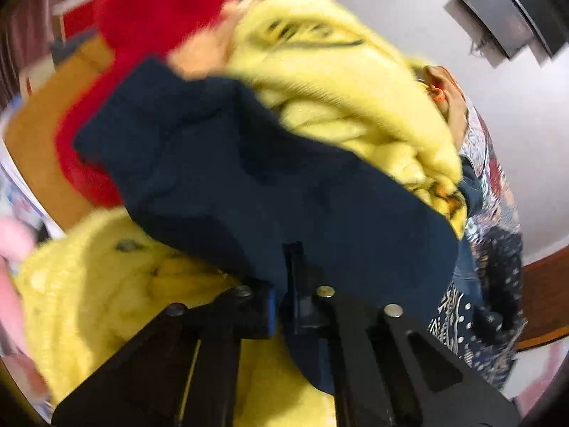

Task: Fold large clothes

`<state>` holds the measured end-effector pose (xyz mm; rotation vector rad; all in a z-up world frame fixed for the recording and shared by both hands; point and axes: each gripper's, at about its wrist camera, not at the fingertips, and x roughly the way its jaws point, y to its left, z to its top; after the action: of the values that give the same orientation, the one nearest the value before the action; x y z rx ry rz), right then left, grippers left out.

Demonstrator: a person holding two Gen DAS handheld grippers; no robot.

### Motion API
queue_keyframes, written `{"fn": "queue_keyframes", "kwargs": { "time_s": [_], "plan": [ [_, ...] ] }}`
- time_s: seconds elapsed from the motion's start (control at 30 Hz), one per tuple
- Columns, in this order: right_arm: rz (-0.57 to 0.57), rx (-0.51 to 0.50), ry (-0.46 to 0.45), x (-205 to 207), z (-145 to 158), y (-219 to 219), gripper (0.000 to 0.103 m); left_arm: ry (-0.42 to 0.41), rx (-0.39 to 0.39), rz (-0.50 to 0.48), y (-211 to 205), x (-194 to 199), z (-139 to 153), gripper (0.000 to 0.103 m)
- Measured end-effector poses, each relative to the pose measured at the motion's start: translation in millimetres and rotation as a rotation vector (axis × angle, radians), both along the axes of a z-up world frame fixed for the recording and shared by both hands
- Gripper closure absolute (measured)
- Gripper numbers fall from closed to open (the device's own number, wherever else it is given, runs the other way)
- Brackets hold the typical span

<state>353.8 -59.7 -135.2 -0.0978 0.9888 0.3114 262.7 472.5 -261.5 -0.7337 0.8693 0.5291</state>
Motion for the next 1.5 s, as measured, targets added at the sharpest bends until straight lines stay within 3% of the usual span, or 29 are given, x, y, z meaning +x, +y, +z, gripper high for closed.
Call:
{"fn": "queue_keyframes", "kwargs": {
  "time_s": [0.1, 0.23, 0.4, 0.57, 0.7, 0.83, 1.1, 1.33, 1.43, 1.5],
  "plan": [
    [-0.003, 0.000, -0.025, -4, 8, -7, 0.000, -0.042, 0.116, -0.039, -24, 1, 38, 0.100],
    [-0.011, -0.014, -0.039, -6, 18, -15, 0.000, -0.148, 0.257, -0.132, -73, 13, 111, 0.101],
    [-0.016, 0.000, -0.071, -11, 31, -26, 0.000, -0.348, 0.321, -0.280, -151, 33, 191, 0.101],
    [-0.017, 0.012, -0.097, -15, 39, -40, 0.000, -0.457, 0.327, -0.420, -231, 43, 227, 0.101],
    [-0.021, 0.026, -0.103, -17, 42, -55, 0.000, -0.466, 0.312, -0.520, -295, 65, 223, 0.101],
    [-0.022, 0.014, -0.107, -21, 42, -69, 0.000, -0.405, 0.265, -0.639, -357, 89, 197, 0.101],
    [-0.014, -0.040, -0.103, -31, 34, -102, 0.000, -0.141, 0.231, -0.873, -465, 120, 101, 0.101],
    [-0.019, -0.070, -0.081, -38, 26, -121, 0.000, 0.113, 0.202, -1.046, -519, 121, 27, 0.099],
    [-0.015, -0.077, -0.085, -40, 27, -121, 0.000, 0.118, 0.235, -1.085, -523, 103, 26, 0.086],
    [-0.006, -0.083, -0.091, -40, 29, -118, 0.000, 0.102, 0.227, -1.099, -517, 89, 31, 0.057]
  ]
}}
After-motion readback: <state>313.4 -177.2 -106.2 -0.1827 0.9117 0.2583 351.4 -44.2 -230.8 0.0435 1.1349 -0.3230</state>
